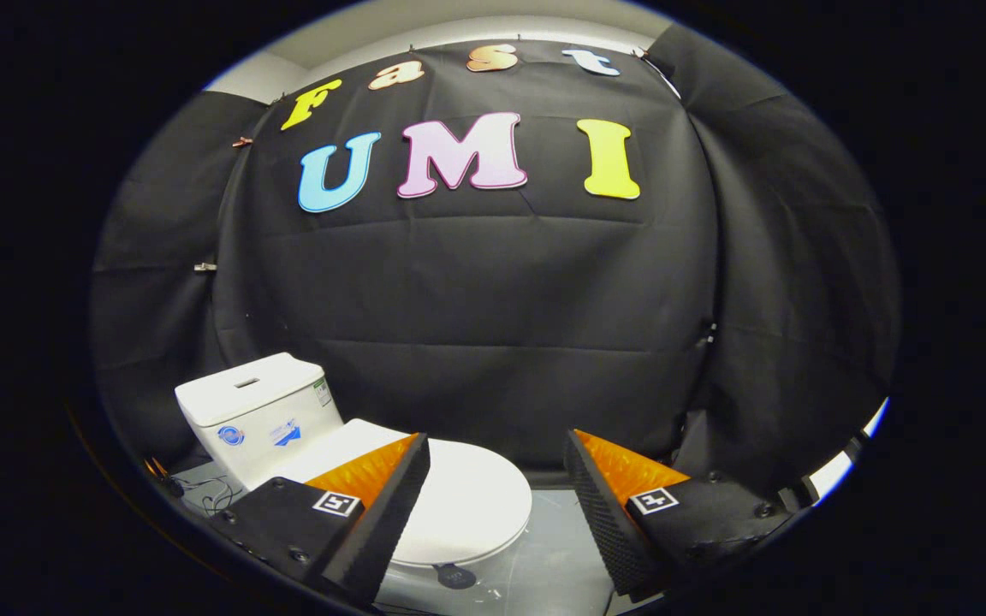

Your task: Open the toilet lid.

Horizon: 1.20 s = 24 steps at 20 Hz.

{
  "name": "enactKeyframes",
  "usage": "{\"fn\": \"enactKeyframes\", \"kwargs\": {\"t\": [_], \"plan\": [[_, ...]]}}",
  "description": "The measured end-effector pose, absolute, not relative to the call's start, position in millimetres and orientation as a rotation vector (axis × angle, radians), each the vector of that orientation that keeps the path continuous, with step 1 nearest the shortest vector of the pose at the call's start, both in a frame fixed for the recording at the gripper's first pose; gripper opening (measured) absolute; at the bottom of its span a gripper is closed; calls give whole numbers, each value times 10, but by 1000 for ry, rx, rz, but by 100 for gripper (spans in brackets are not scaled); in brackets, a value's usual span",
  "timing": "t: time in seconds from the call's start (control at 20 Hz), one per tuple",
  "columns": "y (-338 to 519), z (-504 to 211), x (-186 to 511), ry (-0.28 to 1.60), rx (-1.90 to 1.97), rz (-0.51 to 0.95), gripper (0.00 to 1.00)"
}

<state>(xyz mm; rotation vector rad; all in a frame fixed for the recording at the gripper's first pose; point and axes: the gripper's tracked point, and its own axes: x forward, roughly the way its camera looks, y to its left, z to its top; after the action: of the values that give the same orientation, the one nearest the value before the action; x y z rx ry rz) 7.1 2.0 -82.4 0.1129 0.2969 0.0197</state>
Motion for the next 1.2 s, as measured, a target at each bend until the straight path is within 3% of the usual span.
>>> {"fn": "enactKeyframes", "kwargs": {"t": [0.5,0.95,1.2], "plan": [[229,-1541,98,553,66,162,98],[547,-2350,-224,846,265,244,99],[621,-2964,-555,1086,524,189,99]]}}
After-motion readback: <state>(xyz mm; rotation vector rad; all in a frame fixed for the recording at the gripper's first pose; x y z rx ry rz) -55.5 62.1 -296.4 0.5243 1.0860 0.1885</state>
